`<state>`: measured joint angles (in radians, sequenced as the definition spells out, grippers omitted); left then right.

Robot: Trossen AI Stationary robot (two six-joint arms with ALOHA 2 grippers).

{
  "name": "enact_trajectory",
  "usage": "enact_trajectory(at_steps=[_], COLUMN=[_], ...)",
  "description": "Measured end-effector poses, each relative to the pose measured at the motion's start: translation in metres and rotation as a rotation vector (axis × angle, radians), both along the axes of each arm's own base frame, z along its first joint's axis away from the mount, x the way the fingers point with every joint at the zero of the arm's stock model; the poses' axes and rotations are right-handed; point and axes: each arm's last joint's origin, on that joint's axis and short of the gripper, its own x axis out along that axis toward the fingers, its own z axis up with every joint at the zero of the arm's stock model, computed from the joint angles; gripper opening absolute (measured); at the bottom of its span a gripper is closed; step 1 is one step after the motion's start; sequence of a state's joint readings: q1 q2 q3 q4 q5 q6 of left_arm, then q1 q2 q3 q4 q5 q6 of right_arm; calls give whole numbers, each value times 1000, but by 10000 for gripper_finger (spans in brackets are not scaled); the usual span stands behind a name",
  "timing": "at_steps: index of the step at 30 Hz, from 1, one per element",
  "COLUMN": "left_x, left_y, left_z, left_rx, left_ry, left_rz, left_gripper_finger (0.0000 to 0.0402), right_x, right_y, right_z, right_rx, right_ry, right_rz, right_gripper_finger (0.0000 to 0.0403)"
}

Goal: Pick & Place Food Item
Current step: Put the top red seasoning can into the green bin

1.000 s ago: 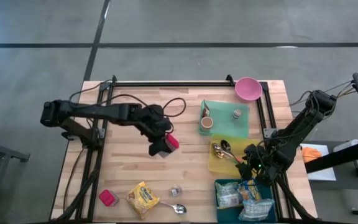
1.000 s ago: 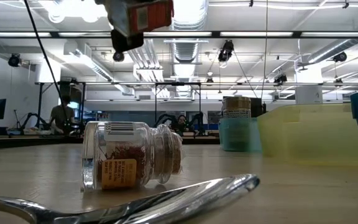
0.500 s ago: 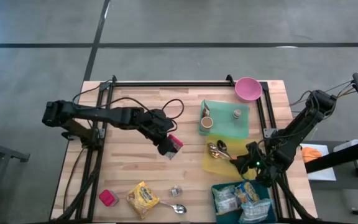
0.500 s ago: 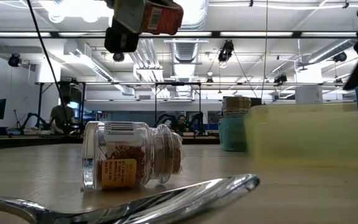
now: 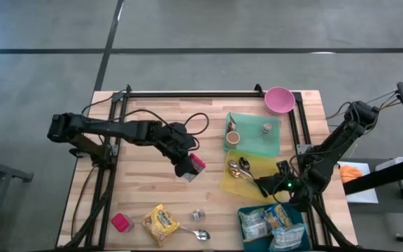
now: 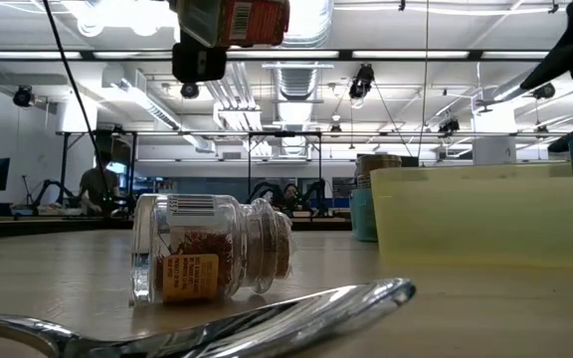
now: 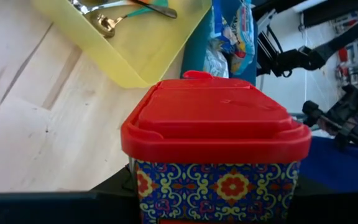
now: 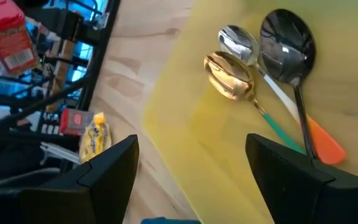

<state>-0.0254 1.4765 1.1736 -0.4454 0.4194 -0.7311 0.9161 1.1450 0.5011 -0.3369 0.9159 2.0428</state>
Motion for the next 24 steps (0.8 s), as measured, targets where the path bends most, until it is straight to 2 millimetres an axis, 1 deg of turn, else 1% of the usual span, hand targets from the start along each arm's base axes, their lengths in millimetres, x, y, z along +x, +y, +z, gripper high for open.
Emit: enact_trajectory(at_steps=[5, 8, 12, 17, 20, 24], left_x=[0, 0, -1, -1, -1, -1], left_y=[0, -1, -1, -1, -1, -1], left_z=[0, 0, 0, 0, 0, 0], left_rx=[5, -1, -15, -18, -19, -23], left_ry=[-10, -11, -10, -9, -10, -12], left_rz=[-28, -38, -52, -55, -57, -61], left_gripper_finger=[167, 167, 167, 167, 167, 167], right_x=[-1, -3, -7, -10, -12, -13], right_y=[-1, -3, -9, -15, -18, -25], right_z=[4, 10, 24, 48, 61, 73], right_rx=[-55, -89, -134, -151, -221, -263], right_ry=[4, -6, -42, -159, -221, -282], right_rz=[45, 82, 131, 174, 204, 163], right_gripper_finger=[290, 290, 290, 290, 290, 290])
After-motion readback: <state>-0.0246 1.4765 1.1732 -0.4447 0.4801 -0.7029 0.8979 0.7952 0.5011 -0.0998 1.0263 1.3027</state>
